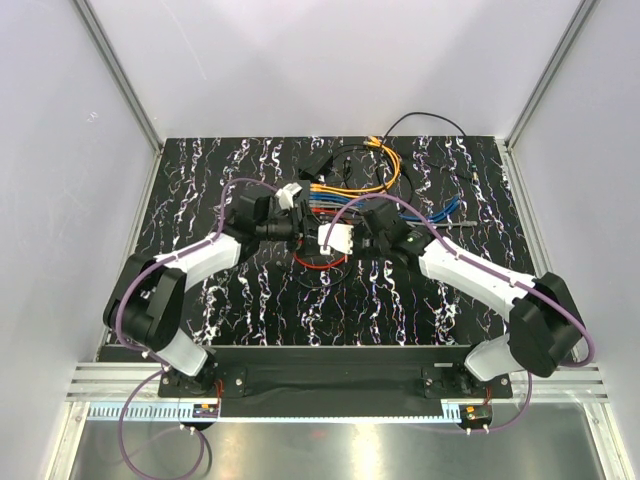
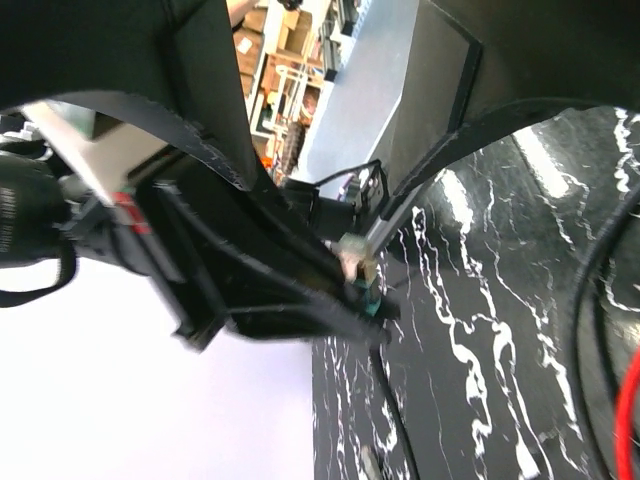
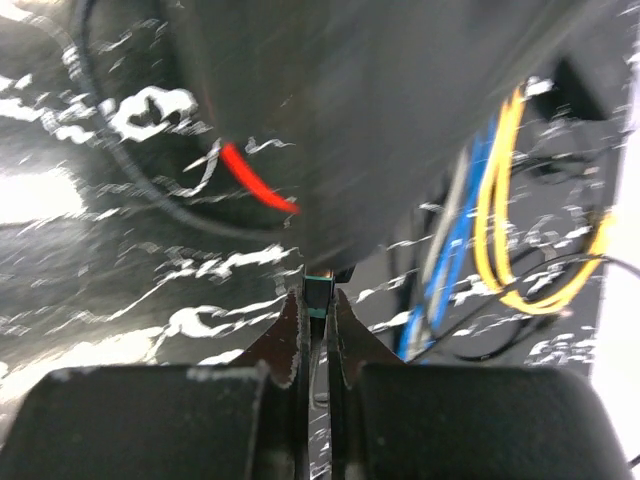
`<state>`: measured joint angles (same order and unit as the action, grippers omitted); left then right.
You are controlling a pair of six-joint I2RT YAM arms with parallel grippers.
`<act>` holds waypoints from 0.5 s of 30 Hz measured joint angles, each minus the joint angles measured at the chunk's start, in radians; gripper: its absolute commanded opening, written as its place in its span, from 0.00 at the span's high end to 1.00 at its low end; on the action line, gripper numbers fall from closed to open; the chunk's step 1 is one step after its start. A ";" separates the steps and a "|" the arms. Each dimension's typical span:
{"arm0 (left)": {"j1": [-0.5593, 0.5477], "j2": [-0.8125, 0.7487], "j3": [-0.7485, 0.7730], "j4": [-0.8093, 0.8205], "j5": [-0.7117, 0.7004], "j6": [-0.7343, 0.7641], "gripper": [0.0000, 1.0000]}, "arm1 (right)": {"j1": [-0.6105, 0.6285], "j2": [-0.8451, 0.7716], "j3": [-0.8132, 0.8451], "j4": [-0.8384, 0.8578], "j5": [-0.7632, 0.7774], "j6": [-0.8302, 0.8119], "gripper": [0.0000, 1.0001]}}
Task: Insert the plug into the switch port
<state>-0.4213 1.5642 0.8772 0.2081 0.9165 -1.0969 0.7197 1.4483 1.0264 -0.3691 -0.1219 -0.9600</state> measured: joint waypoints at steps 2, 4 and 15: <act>-0.011 0.009 0.000 0.001 0.001 -0.008 0.38 | 0.001 -0.002 0.000 0.035 0.010 -0.009 1.00; -0.016 0.018 0.000 0.001 0.001 -0.015 0.38 | 0.002 -0.004 0.000 0.059 0.019 -0.014 1.00; -0.022 0.042 0.000 0.015 0.001 -0.040 0.39 | 0.011 -0.013 0.000 0.074 0.023 -0.031 1.00</act>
<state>-0.4435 1.6058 0.8772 0.2230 0.9173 -1.1366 0.7303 1.4353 1.0264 -0.2947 -0.0986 -0.9913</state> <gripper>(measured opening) 0.620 0.044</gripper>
